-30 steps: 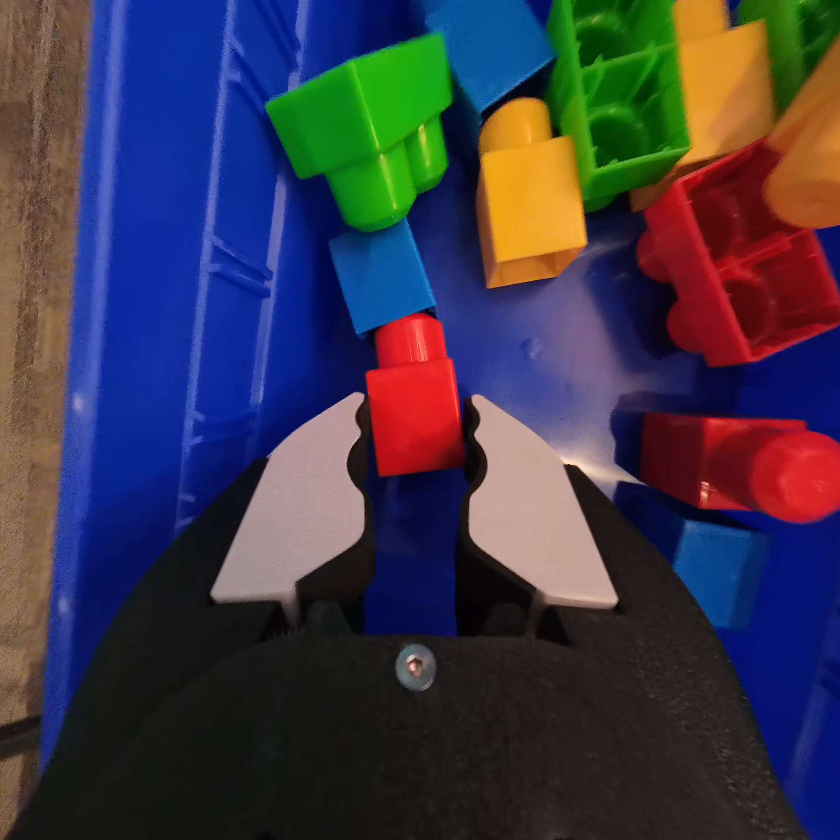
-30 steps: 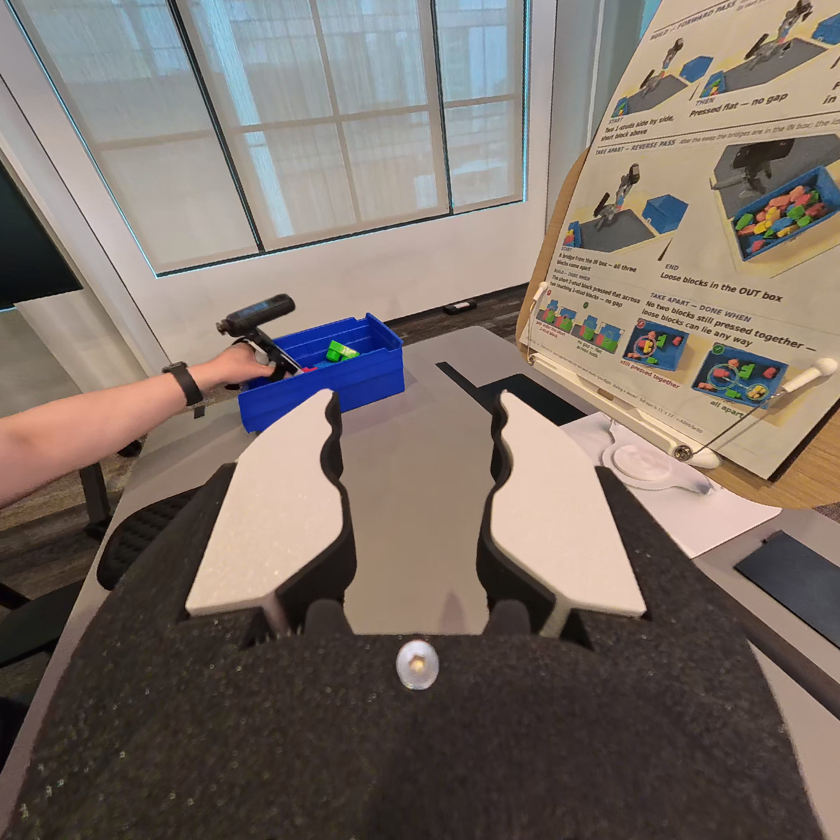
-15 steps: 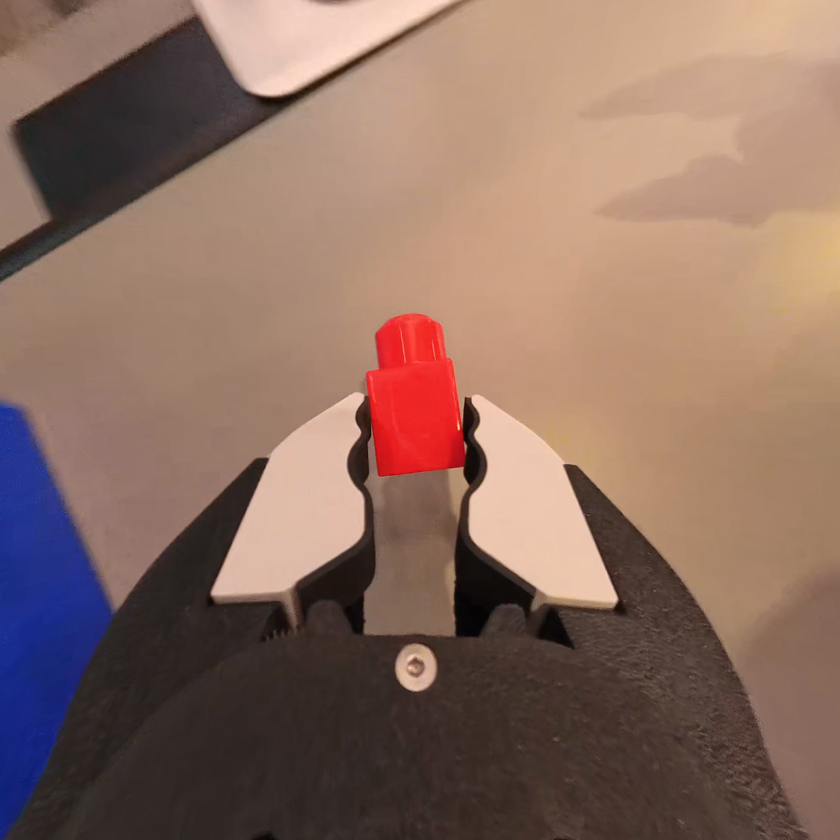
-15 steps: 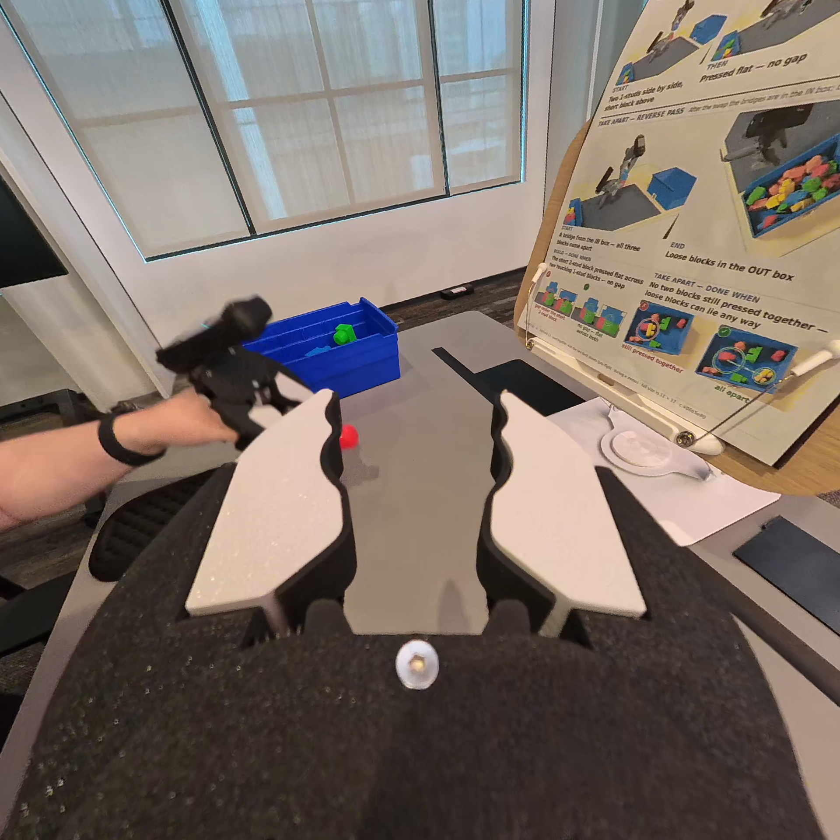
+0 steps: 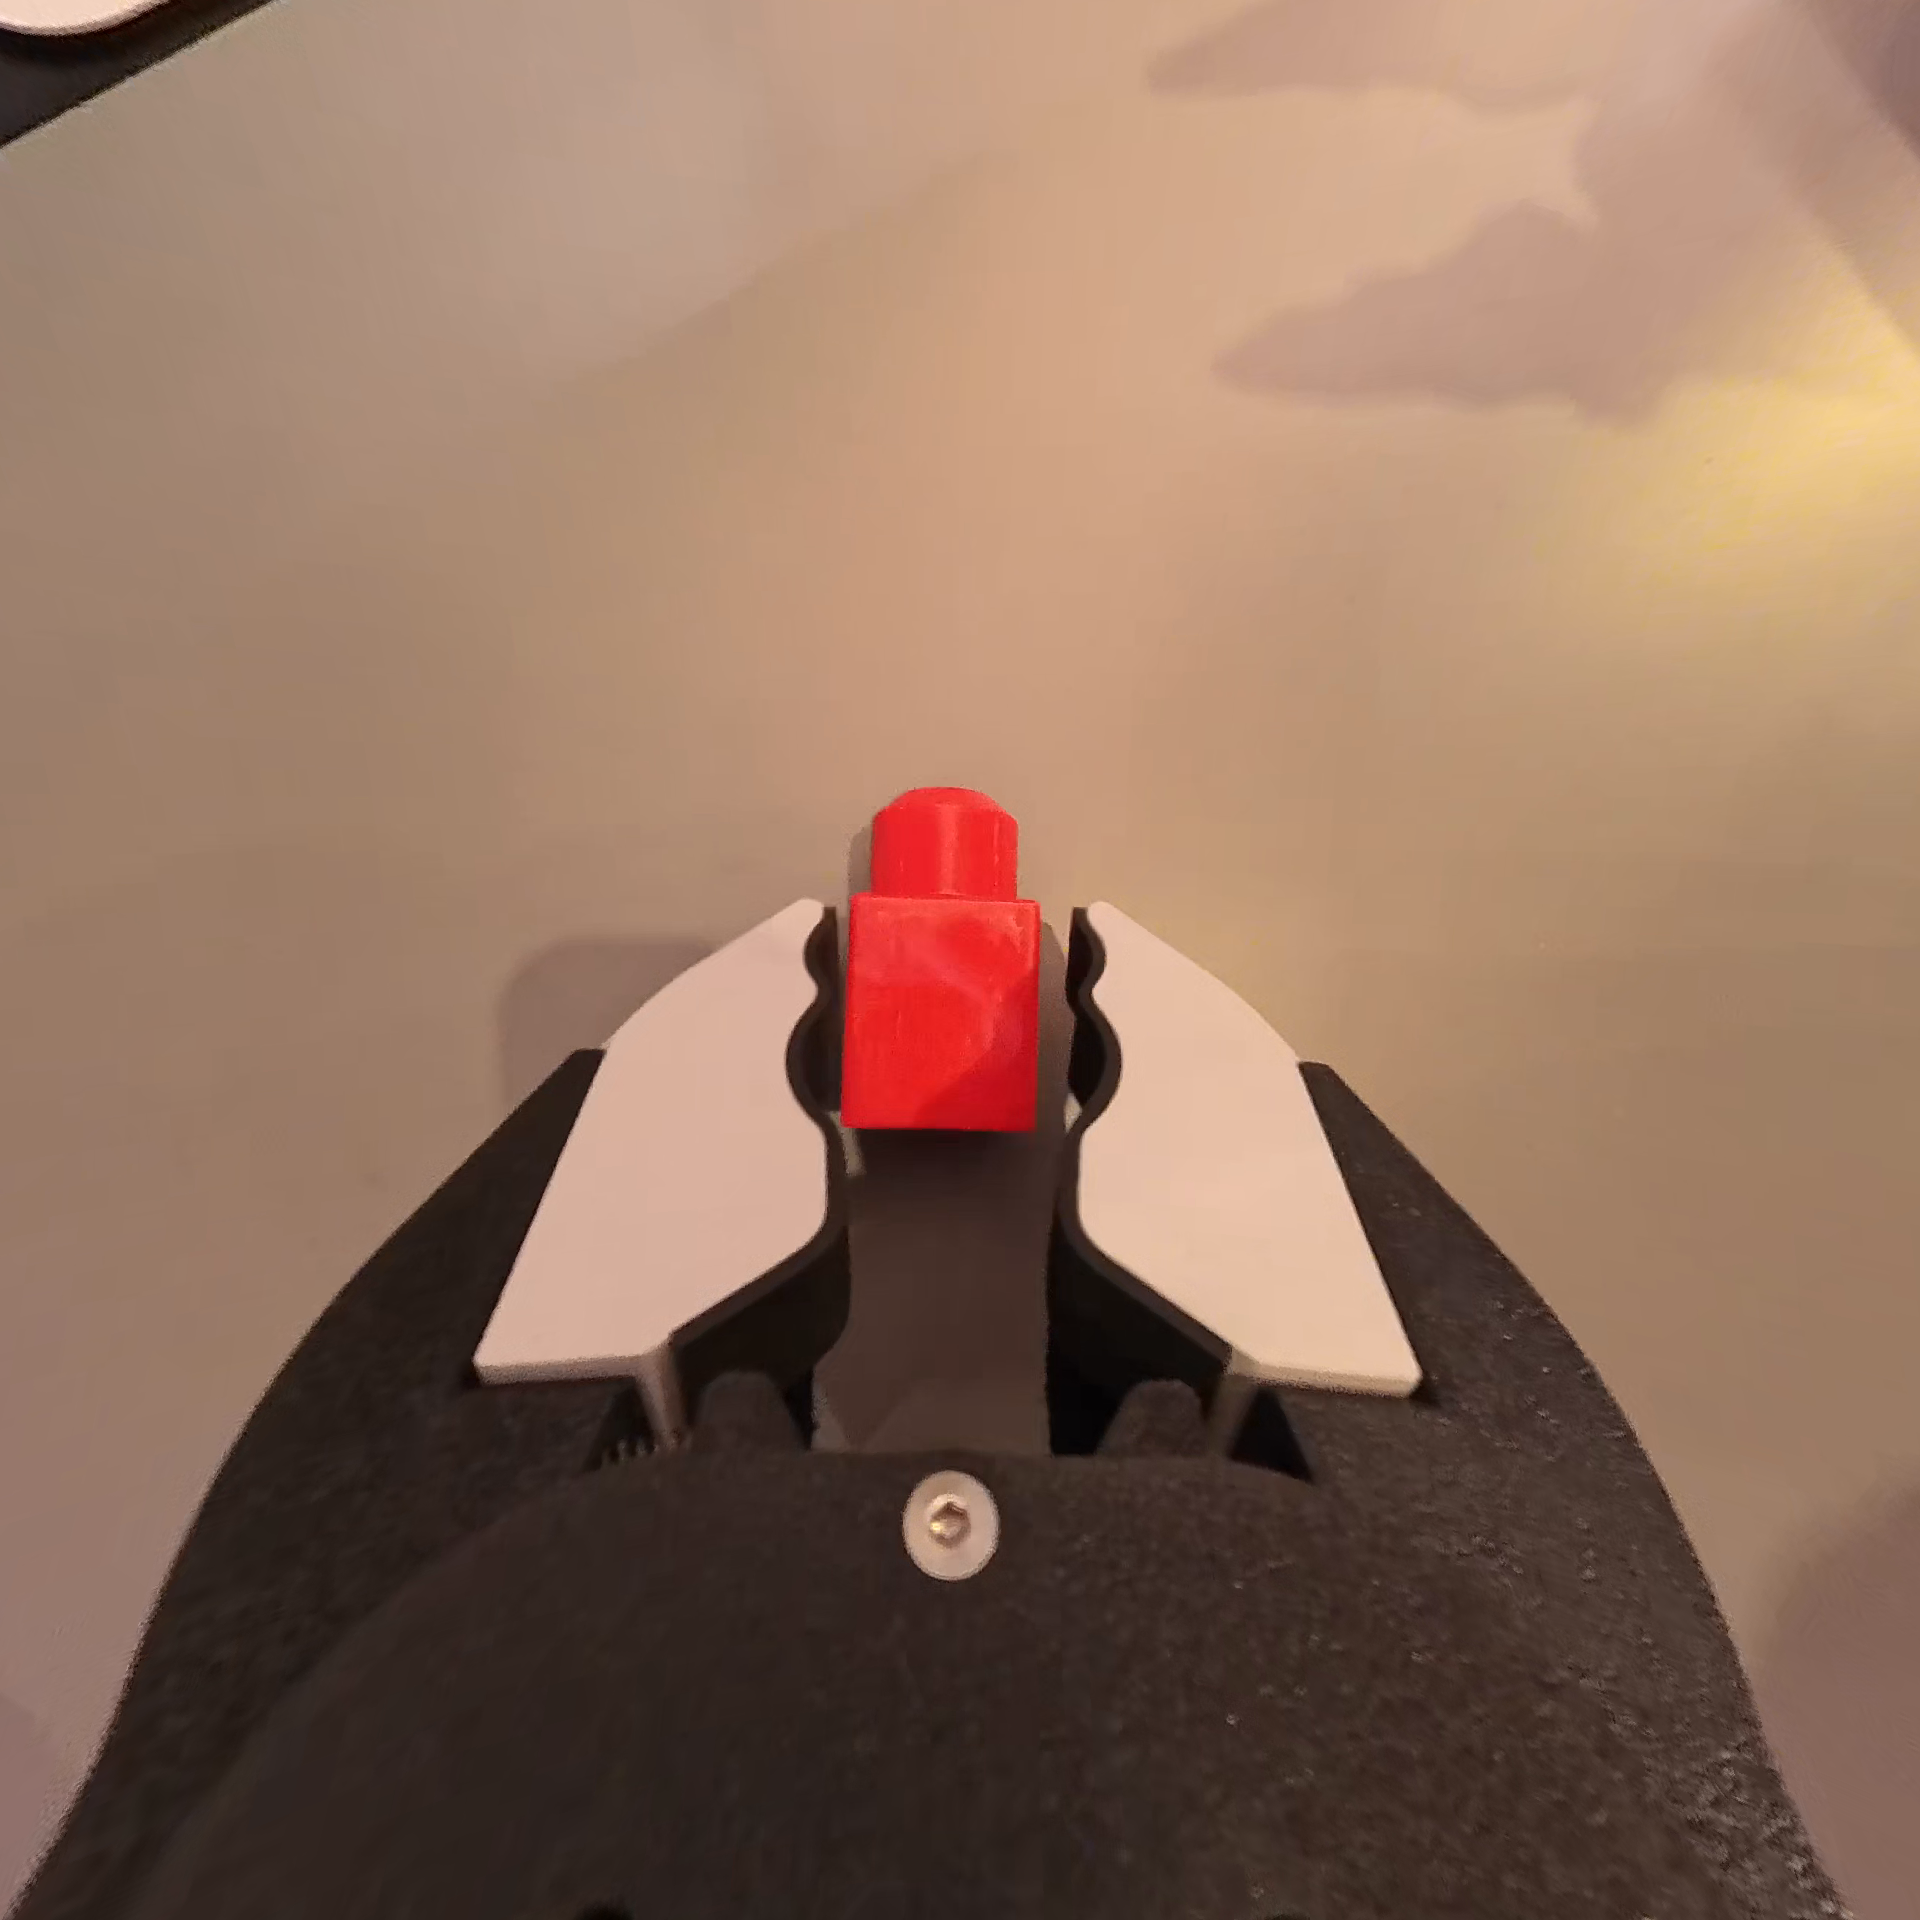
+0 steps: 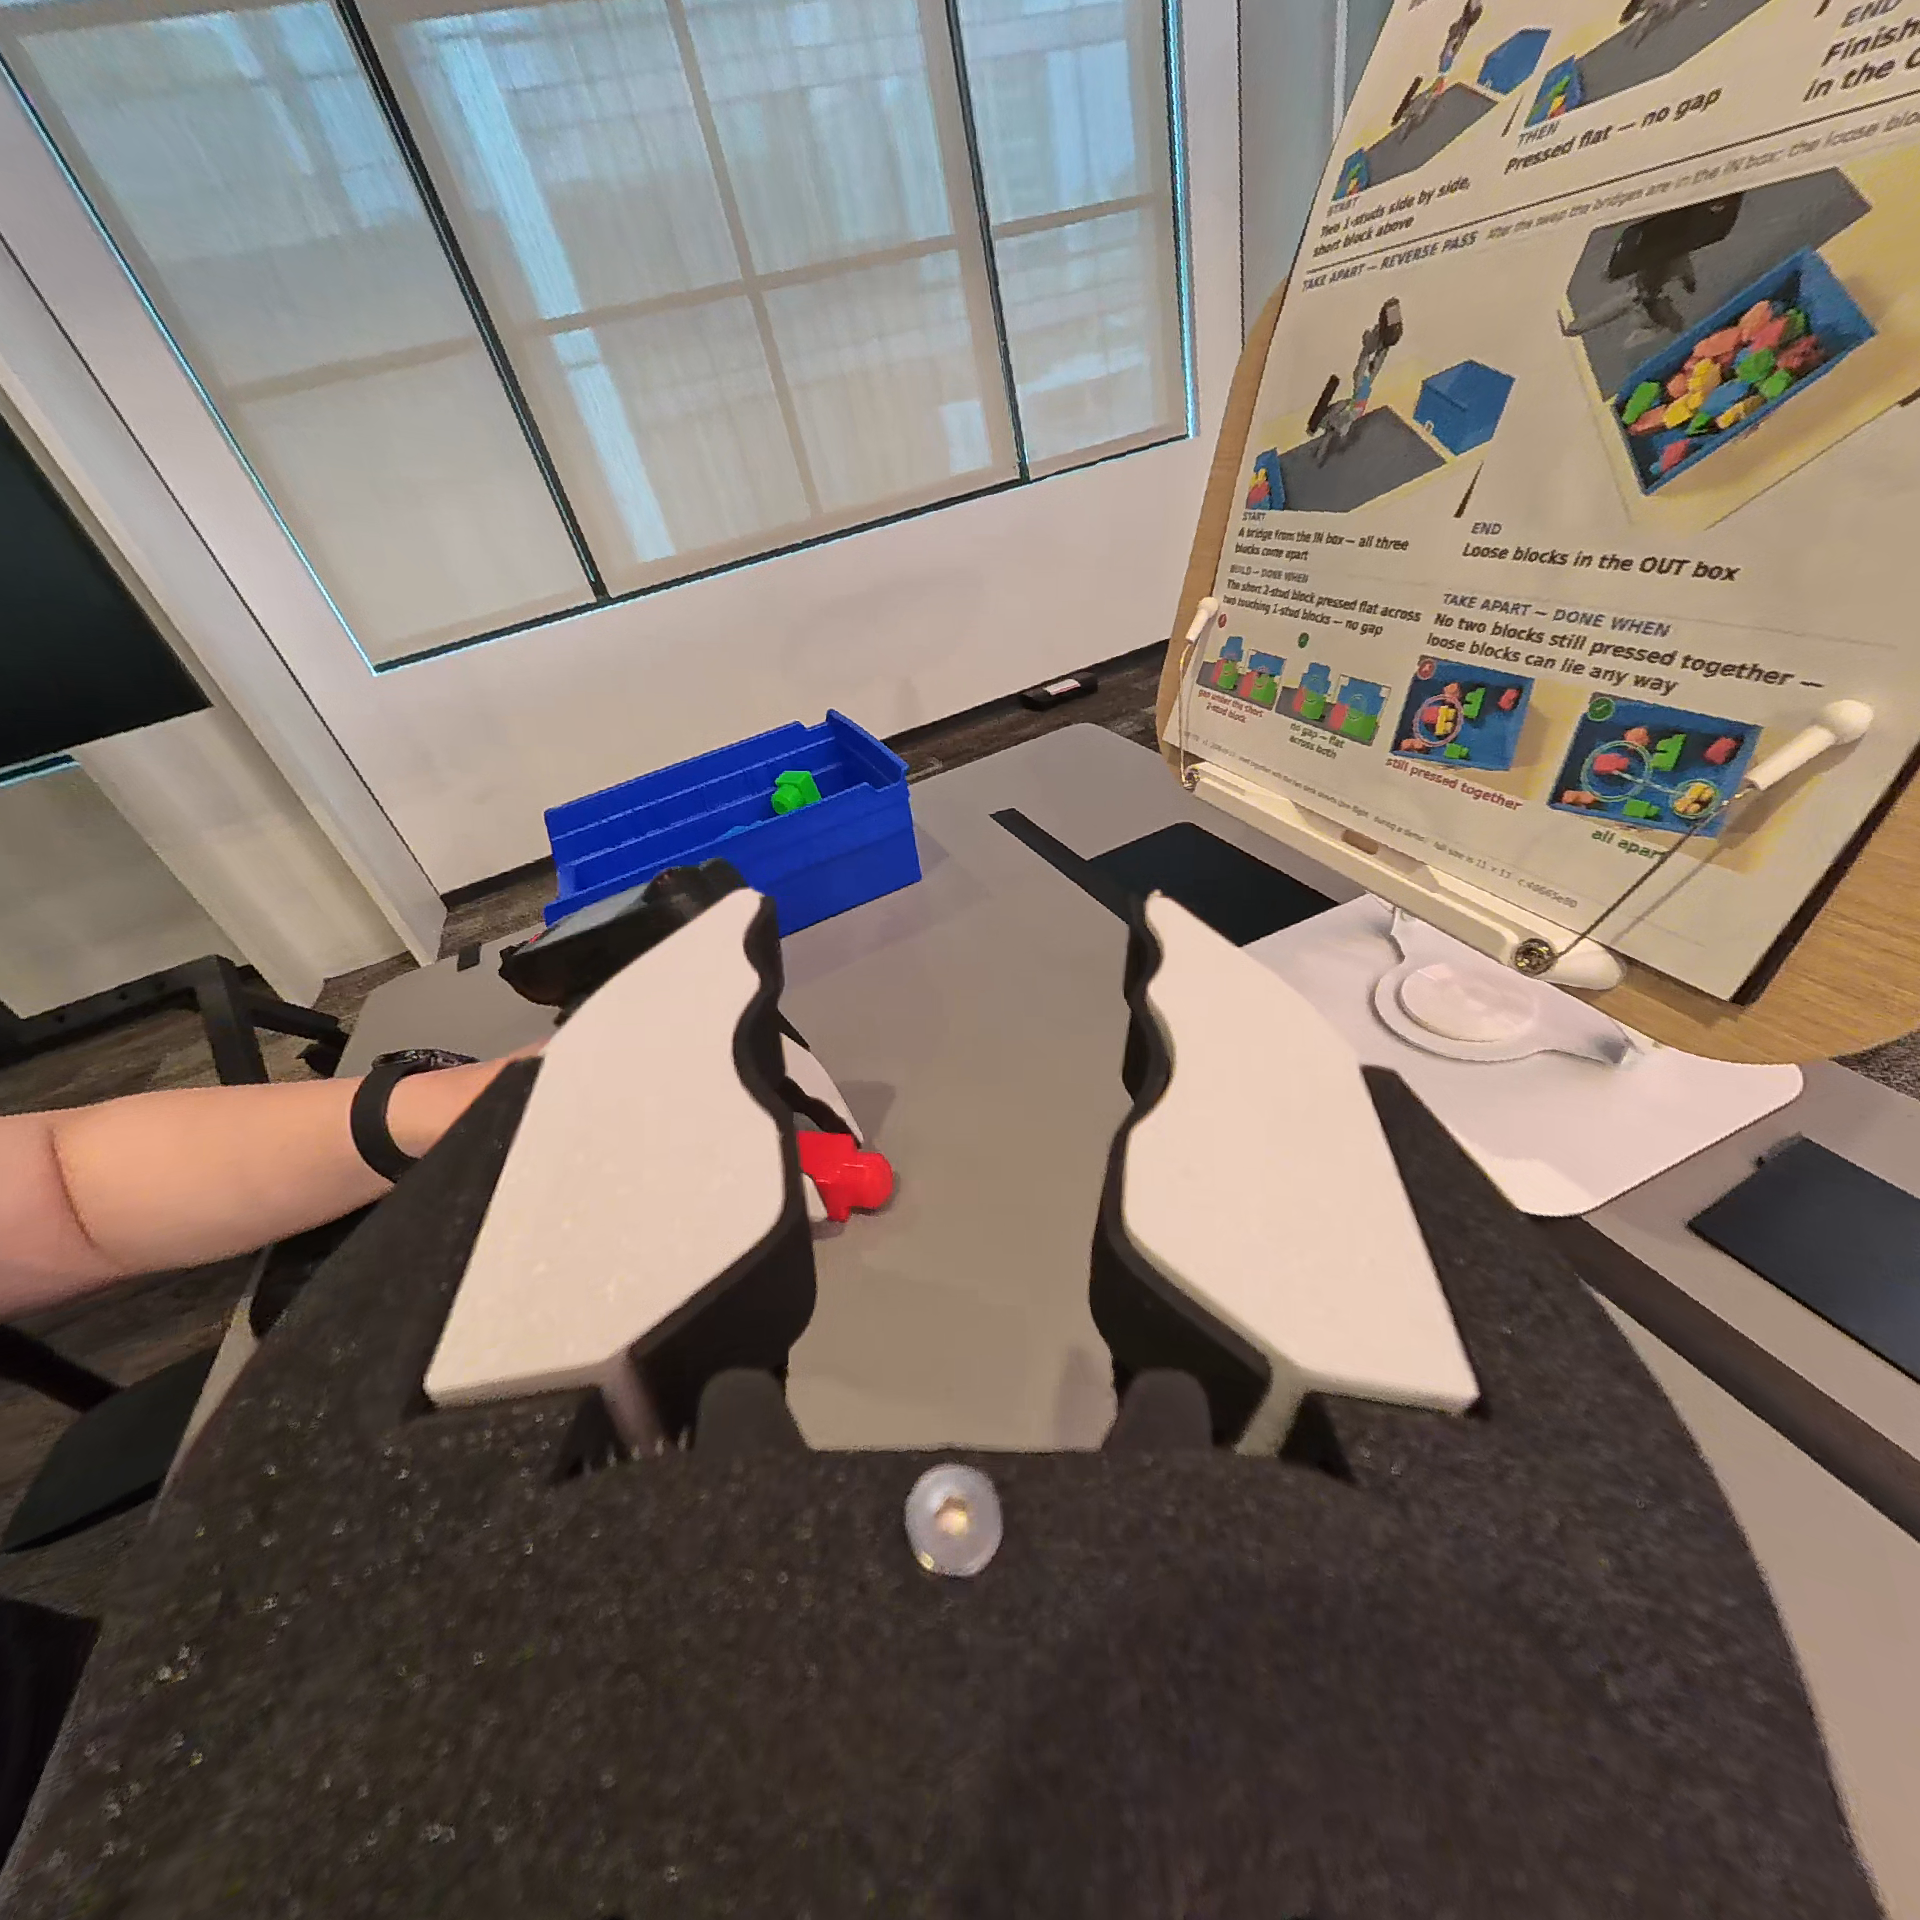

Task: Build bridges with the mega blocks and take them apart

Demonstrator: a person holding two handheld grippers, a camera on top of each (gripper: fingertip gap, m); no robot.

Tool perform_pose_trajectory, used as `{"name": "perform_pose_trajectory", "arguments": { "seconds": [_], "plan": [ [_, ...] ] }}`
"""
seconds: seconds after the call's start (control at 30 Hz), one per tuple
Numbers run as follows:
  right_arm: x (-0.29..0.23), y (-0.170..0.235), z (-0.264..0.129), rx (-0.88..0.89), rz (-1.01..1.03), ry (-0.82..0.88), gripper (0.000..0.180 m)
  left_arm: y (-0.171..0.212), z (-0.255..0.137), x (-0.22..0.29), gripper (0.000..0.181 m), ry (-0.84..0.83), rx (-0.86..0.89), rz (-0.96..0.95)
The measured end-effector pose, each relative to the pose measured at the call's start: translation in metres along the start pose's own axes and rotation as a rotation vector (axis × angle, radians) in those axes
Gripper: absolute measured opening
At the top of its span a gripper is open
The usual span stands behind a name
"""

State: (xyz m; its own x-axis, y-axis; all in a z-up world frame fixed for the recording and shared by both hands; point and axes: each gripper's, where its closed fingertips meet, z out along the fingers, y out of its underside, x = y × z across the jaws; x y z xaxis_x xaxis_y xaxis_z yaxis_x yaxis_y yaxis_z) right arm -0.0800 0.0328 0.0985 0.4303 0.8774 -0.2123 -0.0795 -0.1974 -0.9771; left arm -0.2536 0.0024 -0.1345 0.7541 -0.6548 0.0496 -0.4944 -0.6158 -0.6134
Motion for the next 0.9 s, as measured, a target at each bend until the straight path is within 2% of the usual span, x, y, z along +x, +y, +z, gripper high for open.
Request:
{"name": "perform_pose_trajectory", "arguments": {
  "seconds": [0.07,0.13,0.27,0.33,0.4,0.5,0.67,0.8,0.9],
  "plan": [
    [0.002,0.003,-0.001,-0.015,-0.007,0.013,0.063,-0.001,-0.003,-0.001,0.051,-0.001,0.011,-0.007],
    [0.003,0.002,-0.004,-0.015,-0.008,0.015,0.064,-0.004,-0.015,-0.001,0.052,-0.001,0.044,-0.005],
    [0.006,-0.002,-0.011,0.004,-0.005,0.035,0.064,-0.013,-0.084,-0.028,0.052,-0.094,0.176,-0.033],
    [0.008,-0.004,-0.014,0.014,-0.004,0.045,0.064,-0.003,-0.137,-0.072,0.057,-0.228,0.183,-0.083],
    [0.009,-0.005,-0.014,0.021,-0.001,0.049,0.064,0.022,-0.19,-0.126,0.055,-0.363,0.161,-0.193],
    [0.012,-0.003,-0.009,0.02,0.004,0.056,0.063,0.07,-0.241,-0.209,0.051,-0.504,0.126,-0.406],
    [0.008,0.012,0.009,-0.034,0.017,0.025,0.063,0.138,-0.234,-0.293,0.053,-0.475,0.01,-0.693],
    [0.001,0.014,0.015,-0.046,0.018,-0.011,0.063,0.165,-0.218,-0.328,0.056,-0.53,-0.006,-0.792],
    [0.002,0.015,0.015,-0.052,0.017,-0.006,0.063,0.168,-0.208,-0.34,0.058,-0.53,0.01,-0.856]
  ]
}}
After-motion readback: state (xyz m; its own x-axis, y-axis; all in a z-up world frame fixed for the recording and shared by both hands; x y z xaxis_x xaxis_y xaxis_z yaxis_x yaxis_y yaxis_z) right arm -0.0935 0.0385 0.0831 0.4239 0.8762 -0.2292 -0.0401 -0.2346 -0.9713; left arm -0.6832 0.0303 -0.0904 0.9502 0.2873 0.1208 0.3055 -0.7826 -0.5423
